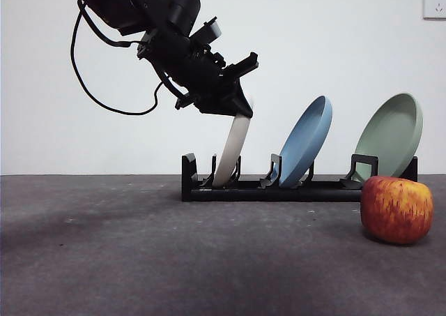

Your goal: Take the yellow plate from the plate rack,put the plate on the table,take the apple from the table,put the apple in the plate

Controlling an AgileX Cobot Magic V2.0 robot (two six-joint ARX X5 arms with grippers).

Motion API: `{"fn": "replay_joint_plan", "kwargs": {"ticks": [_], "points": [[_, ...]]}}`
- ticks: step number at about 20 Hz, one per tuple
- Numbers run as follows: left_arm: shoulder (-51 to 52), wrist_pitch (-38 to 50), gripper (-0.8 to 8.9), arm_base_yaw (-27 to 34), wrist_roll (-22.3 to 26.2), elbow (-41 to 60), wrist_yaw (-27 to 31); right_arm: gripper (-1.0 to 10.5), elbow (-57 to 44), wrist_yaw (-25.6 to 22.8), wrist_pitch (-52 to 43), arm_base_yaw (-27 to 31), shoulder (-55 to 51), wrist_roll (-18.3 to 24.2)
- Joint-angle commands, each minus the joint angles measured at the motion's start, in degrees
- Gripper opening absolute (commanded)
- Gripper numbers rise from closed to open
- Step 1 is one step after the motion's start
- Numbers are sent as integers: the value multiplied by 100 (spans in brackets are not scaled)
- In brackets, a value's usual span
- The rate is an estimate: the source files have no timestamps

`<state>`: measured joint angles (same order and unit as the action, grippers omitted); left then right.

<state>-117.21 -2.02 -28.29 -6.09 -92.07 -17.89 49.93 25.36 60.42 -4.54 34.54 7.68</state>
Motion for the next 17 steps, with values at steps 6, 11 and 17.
{"fn": "replay_joint_plan", "kwargs": {"ticks": [6,11,17], "points": [[616,-122,-9,63,7,-24,-24,661,17,4,-11,-15,-4,-33],[1482,-946,-8,44,271,-24,-131,661,17,7,13,-15,-4,-35],[2597,-3683,-7,-852,1980,-24,1547,661,17,4,11,-15,-4,-55]]}}
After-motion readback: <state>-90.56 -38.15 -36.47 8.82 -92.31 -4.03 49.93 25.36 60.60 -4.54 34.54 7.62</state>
